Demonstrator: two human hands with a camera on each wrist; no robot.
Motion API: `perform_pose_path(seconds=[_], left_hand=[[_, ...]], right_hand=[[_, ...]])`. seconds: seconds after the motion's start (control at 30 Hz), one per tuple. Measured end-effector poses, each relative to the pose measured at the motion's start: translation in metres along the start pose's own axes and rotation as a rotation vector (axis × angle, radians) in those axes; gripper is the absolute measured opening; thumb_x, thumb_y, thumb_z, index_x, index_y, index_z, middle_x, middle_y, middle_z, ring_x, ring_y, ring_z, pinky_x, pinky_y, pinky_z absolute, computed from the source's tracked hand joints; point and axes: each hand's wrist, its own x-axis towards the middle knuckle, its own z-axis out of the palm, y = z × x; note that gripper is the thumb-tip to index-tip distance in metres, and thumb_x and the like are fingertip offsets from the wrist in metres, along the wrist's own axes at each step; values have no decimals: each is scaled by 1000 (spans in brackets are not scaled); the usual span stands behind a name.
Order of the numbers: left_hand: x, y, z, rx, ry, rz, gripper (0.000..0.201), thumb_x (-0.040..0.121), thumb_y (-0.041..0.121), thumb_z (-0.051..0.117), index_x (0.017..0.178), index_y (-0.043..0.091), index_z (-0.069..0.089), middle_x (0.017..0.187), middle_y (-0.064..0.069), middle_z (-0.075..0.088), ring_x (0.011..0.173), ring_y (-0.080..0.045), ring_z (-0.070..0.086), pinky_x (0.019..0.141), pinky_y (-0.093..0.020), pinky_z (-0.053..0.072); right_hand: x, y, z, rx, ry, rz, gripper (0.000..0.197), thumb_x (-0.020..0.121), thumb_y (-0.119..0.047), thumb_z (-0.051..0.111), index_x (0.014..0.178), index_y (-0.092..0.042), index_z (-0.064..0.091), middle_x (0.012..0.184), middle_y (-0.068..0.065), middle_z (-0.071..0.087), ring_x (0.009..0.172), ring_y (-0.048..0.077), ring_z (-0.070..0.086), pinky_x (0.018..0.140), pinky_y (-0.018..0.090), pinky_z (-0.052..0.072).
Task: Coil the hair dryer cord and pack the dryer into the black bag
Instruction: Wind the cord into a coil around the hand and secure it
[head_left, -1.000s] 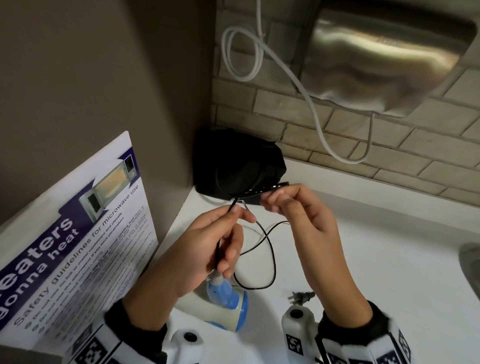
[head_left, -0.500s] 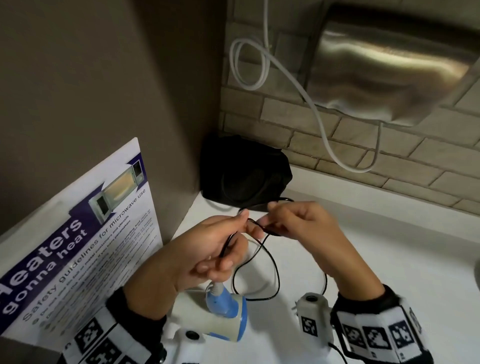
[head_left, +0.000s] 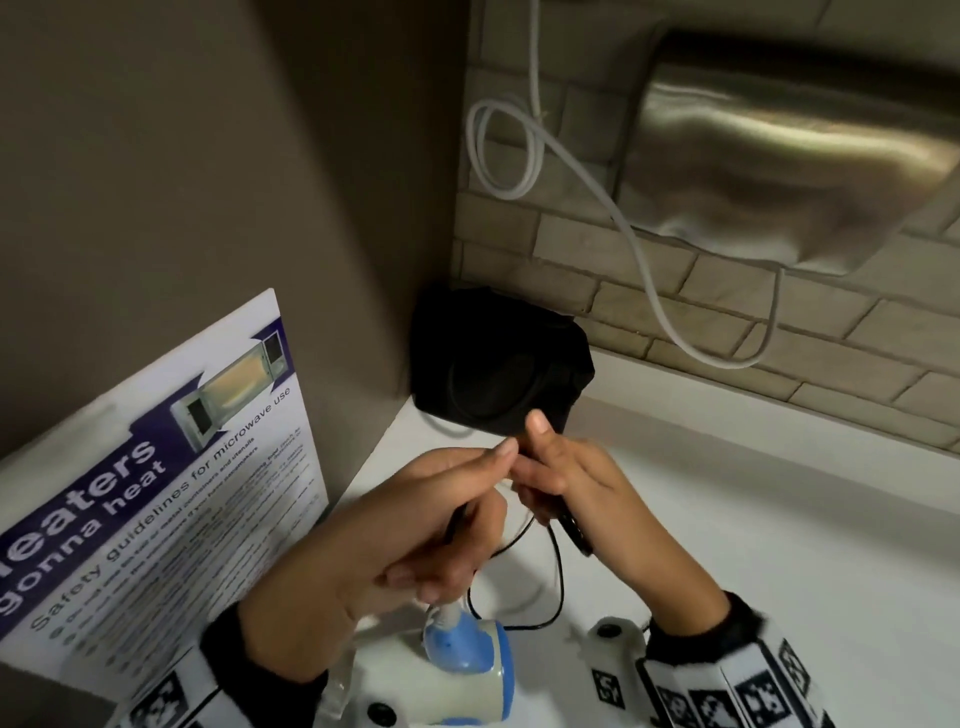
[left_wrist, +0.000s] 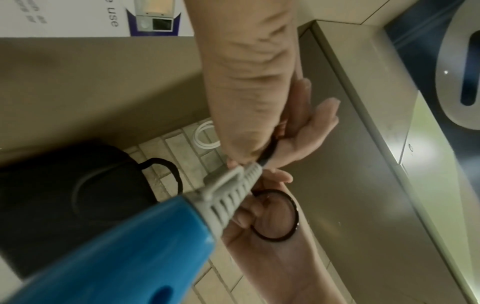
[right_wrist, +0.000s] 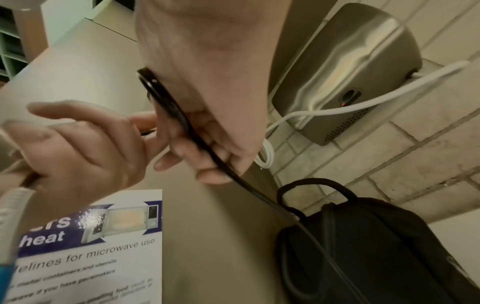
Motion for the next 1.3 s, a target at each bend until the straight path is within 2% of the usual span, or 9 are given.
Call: perform_pose_path(seconds=[0.17,0.33,0.43,0.57,0.73,0.93,1.03,1.2,1.3], left_hand=[[-3,-13,-1,-65,-62,39,36,94,35,41,124,28,61,36,4,41,22,-6,33,32,-13,36],[-2,-30,-9,-452,-228,130,47,94,23,50,140,29,41,59,-6,66,36,-11,58,47,-25,56],[3,-28,-18,-621,-324,162,44,100,15,35,143,24,37,104,-15,70,89,-25,71,83,-37,58],[21,-24,-24,-591,-14,177,33,91,28,53,111,7,69,131,-16,59,128,-28,51,106,-36,43],[42,-26,-28,-663,55,98,44,88,33,42,61,9,66,103,-18,73,81,-24,74,61,-28,60],[36,-24,-27,-580,-130,-46,35,80,23,68,112,9,69,89,-6,77,63,-13,74,53,-23,59],[37,-25,-26,-644,-169,-12,33,81,34,63,106,14,69,70,-1,73,54,-9,68,48,-20,55],[38,-22,-42,-612,-55,209,41,99,21,34,136,10,47,140,-20,50,134,-36,42,113,-44,32],[44,-18,-54,-755,-87,225,45,91,16,30,122,13,62,146,-17,43,138,-30,37,115,-42,24]], right_hand=[[-2,19,-7,-62,-17,41,61,101,-40,25,53,-41,63,51,-4,39,50,12,34,53,20,32],[-4,62,-20,-101,80,155,49,98,-44,36,73,-24,73,60,10,41,56,11,42,63,17,38],[-7,82,-25,-146,135,198,37,96,-34,49,69,-21,71,60,-12,58,58,-3,51,64,8,38],[-20,104,-26,-204,67,208,29,93,-33,55,73,-22,72,75,-2,71,71,3,62,68,10,42],[-20,97,-27,-309,92,198,26,97,-28,51,81,-34,70,79,-4,71,65,-1,60,69,16,44],[0,32,-2,-54,132,33,38,103,-30,29,117,-31,64,114,-18,67,110,-8,57,88,3,39],[13,31,21,-39,56,121,46,105,-18,26,88,-23,68,83,-17,73,88,-9,65,78,10,48],[5,44,41,-104,-53,186,46,102,-12,38,60,-27,51,48,-12,49,48,3,45,57,18,40],[-10,41,40,-167,-43,126,30,99,-27,44,81,-40,64,54,-18,53,52,0,43,58,11,35]])
